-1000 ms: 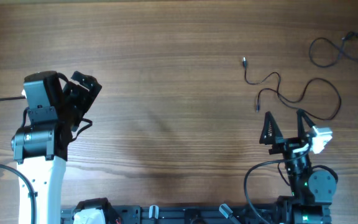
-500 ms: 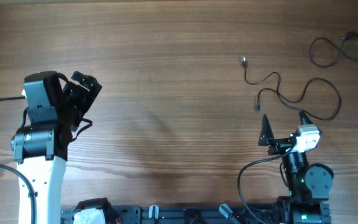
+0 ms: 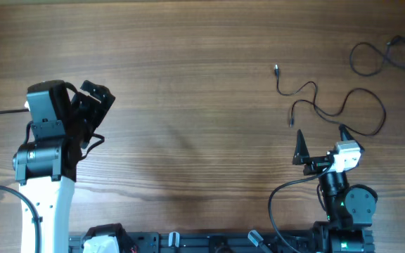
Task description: Untangle cables
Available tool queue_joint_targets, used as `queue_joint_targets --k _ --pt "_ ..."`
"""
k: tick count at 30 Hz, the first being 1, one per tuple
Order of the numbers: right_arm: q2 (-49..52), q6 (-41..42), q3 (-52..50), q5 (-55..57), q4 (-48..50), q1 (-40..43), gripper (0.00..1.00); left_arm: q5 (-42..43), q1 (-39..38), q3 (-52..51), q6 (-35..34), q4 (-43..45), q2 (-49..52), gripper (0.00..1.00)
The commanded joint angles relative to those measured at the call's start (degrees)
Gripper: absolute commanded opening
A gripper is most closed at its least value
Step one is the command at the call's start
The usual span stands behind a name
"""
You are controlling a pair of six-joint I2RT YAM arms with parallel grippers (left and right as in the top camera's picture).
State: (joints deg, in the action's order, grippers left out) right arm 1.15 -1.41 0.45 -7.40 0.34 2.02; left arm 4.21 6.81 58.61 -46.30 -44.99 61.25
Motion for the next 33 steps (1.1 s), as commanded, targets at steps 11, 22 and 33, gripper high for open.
queue_joint_targets --k 11,22,33 --pt "-0.9 -0.5 -0.2 1.2 0.0 -0.2 1.00 0.0 -7.2 -6.6 0.9 0.0 -21.6 1.00" --pt "-0.9 -0.5 -0.2 1.2 0.0 -0.2 1.00 -6.8 -9.2 -14.4 0.9 -13.9 -48.5 1.00" --pt "-0.9 -0.5 -0.2 1.2 0.0 -0.2 1.00 -6.0 -9.2 -26.3 4.4 0.4 -60.9 1.00"
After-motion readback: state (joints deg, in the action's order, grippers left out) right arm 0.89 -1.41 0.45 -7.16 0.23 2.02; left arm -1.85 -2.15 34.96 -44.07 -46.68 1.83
